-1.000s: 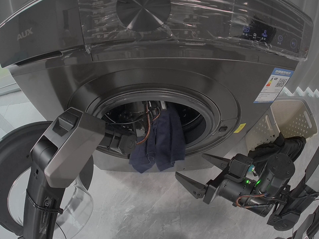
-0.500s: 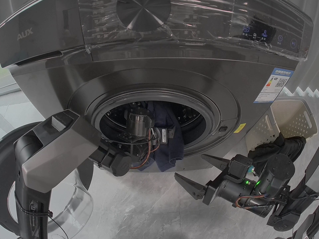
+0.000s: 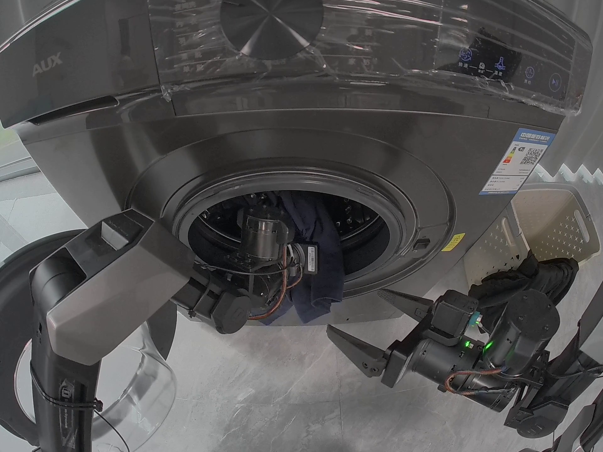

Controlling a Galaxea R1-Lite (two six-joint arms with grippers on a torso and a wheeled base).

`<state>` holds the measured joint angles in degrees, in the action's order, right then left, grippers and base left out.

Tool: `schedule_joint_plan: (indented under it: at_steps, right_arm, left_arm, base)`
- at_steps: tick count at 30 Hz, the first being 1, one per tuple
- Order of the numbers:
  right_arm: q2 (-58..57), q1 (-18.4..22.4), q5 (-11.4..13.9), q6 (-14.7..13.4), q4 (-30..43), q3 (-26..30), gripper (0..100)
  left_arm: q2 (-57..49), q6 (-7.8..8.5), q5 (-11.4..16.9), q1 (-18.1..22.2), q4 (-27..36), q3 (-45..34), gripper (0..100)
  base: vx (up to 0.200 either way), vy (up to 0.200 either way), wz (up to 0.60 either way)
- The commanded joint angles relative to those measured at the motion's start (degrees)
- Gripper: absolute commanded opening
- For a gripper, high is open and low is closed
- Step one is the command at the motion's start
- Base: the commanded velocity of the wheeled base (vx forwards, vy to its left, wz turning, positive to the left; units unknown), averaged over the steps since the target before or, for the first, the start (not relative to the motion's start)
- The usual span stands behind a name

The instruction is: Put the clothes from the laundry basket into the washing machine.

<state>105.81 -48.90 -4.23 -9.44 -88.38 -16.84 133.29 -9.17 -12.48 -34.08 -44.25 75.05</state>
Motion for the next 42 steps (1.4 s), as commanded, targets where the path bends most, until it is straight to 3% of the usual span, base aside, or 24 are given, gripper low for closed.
schedule_joint_plan:
  at_steps: [1, 12, 19, 20, 24, 30, 37, 38, 42]
  right_arm:
    - [-0.17, -0.06, 0.01, 0.03, -0.04, -0.13, 100]
    - [-0.26, -0.06, 0.01, -0.06, -0.04, -0.04, 100]
    - [-0.35, 0.03, 0.01, 0.03, -0.04, -0.04, 100]
    - [-0.26, 0.03, 0.01, -0.06, -0.04, -0.04, 100]
    - [-0.26, 0.03, 0.1, -0.06, -0.04, -0.04, 100]
    - [-0.26, -0.06, 0.01, -0.06, -0.04, -0.04, 100]
    - [-0.26, -0.06, 0.01, -0.06, -0.04, -0.04, 100]
    - [-0.26, -0.06, 0.01, -0.06, -0.04, -0.04, 100]
    - [-0.26, -0.06, 0.01, -0.06, -0.04, -0.13, 100]
  left_arm:
    - [2.5, -0.59, -0.61, 0.16, -3.65, 7.66, 0]
    - [8.83, -0.5, -1.05, 3.15, -9.98, 24.27, 0]
    - [9.27, -0.5, -1.23, 2.8, -9.8, 22.25, 0]
    - [9.0, -0.5, -1.23, 2.62, -9.63, 21.28, 100]
    - [6.89, -0.41, -1.05, 2.27, -8.39, 16.1, 100]
    - [3.99, -0.41, 1.76, 2.27, -4.44, 6.87, 100]
    - [4.78, -0.15, 2.99, 2.44, -3.91, 5.99, 100]
    - [4.87, -0.15, 2.99, 2.53, -3.56, 6.25, 0]
    - [5.49, -0.06, 2.99, 2.97, -1.54, 7.92, 0]
  base:
    - [0.0, 0.0, 0.0]
    - [0.0, 0.0, 0.0]
    - [0.0, 0.0, 0.0]
    - [0.0, 0.0, 0.0]
    - [0.0, 0.0, 0.0]
    - [0.0, 0.0, 0.0]
    - [0.0, 0.0, 0.0]
    - [0.0, 0.0, 0.0]
    - [0.0, 0.0, 0.0]
